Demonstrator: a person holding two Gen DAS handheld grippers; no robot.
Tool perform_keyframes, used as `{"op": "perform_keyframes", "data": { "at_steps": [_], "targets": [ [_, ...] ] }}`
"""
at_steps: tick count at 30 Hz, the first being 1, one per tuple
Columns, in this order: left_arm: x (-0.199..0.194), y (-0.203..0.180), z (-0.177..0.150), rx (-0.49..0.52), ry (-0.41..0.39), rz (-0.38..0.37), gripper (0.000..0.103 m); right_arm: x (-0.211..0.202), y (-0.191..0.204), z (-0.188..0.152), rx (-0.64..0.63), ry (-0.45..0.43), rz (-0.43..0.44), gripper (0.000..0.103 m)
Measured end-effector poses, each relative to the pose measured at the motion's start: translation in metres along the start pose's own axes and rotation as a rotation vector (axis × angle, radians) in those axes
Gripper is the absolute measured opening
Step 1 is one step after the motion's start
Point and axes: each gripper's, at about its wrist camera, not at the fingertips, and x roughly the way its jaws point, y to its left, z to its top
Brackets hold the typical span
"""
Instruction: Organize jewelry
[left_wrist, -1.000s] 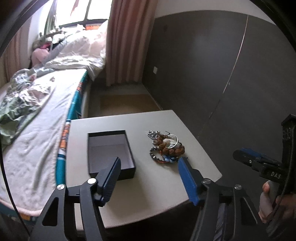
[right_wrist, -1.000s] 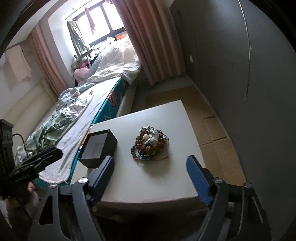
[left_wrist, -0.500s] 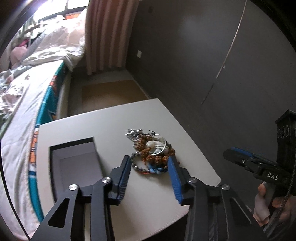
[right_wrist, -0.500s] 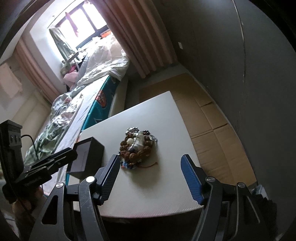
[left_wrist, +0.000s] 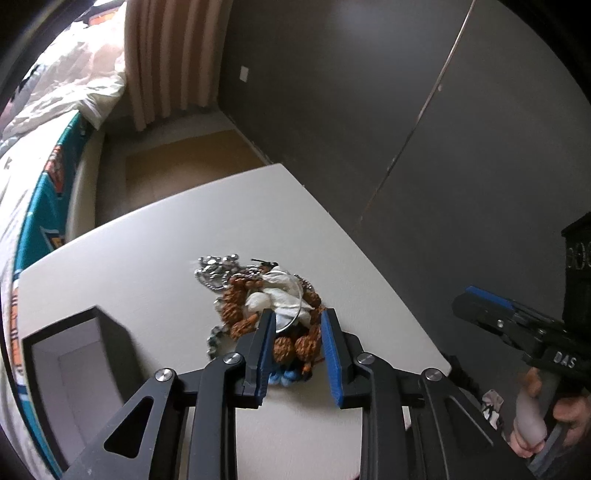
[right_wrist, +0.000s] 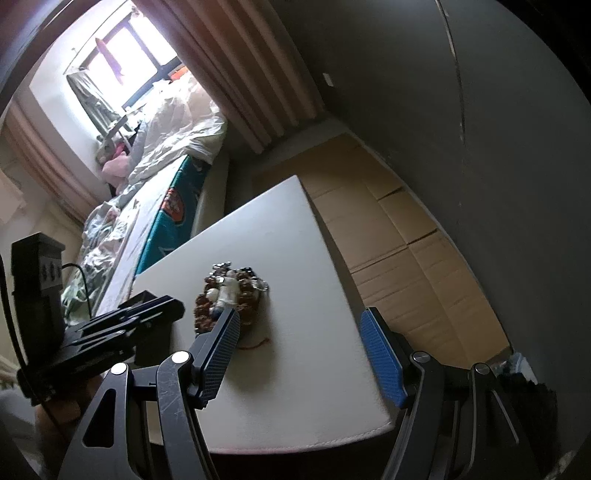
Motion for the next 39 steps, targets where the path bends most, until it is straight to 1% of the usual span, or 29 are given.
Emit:
{"op": "perform_keyframes", "data": {
  "at_steps": [2,7,12,13,14,18,19,20,26,28,33,37,39],
  "targets": [
    [0.010,-0.001,0.002,0.002,0.014,0.004,0.023,0.004,-0.004,-0.001,0.007,0.008,-0.006,0.069],
    [0.029,-0.001,0.008,0.007,0.049,0.021,0.022,0.010,-0.010,-0.002,0.022,0.022,-0.009,0.069],
    [0.041,0.001,0.013,-0.005,0.064,0.027,0.022,0.012,-0.008,-0.003,0.023,0.029,-0.008,0.069],
    [0.044,0.000,0.015,-0.007,0.063,0.026,0.019,0.012,-0.007,-0.004,0.022,0.030,-0.008,0.069],
    [0.044,0.001,0.017,-0.011,0.062,0.029,0.013,0.012,-0.007,-0.004,0.022,0.030,-0.007,0.069],
    [0.044,0.007,0.022,-0.035,0.056,0.021,0.010,0.013,-0.006,-0.005,0.019,0.031,-0.005,0.069],
    [0.043,0.008,0.022,-0.035,0.056,0.022,0.007,0.013,-0.006,-0.006,0.018,0.031,-0.004,0.069],
    [0.041,0.010,0.022,-0.034,0.057,0.024,0.005,0.013,-0.006,-0.006,0.018,0.033,-0.002,0.069],
    [0.033,0.019,0.018,-0.050,0.061,0.048,0.002,0.015,-0.006,-0.006,0.026,0.033,0.009,0.069],
    [0.030,0.022,0.017,-0.061,0.061,0.040,0.002,0.015,-0.004,-0.006,0.023,0.032,0.014,0.069],
    [0.027,0.035,0.013,-0.093,0.067,0.052,0.001,0.016,-0.002,-0.008,0.014,0.035,0.025,0.069],
    [0.034,0.042,0.007,-0.113,0.108,0.060,0.001,0.019,-0.002,-0.008,0.015,0.046,0.032,0.069],
    [0.036,0.044,0.006,-0.114,0.112,0.061,0.001,0.019,0.001,-0.007,0.013,0.049,0.036,0.069]
  ]
}}
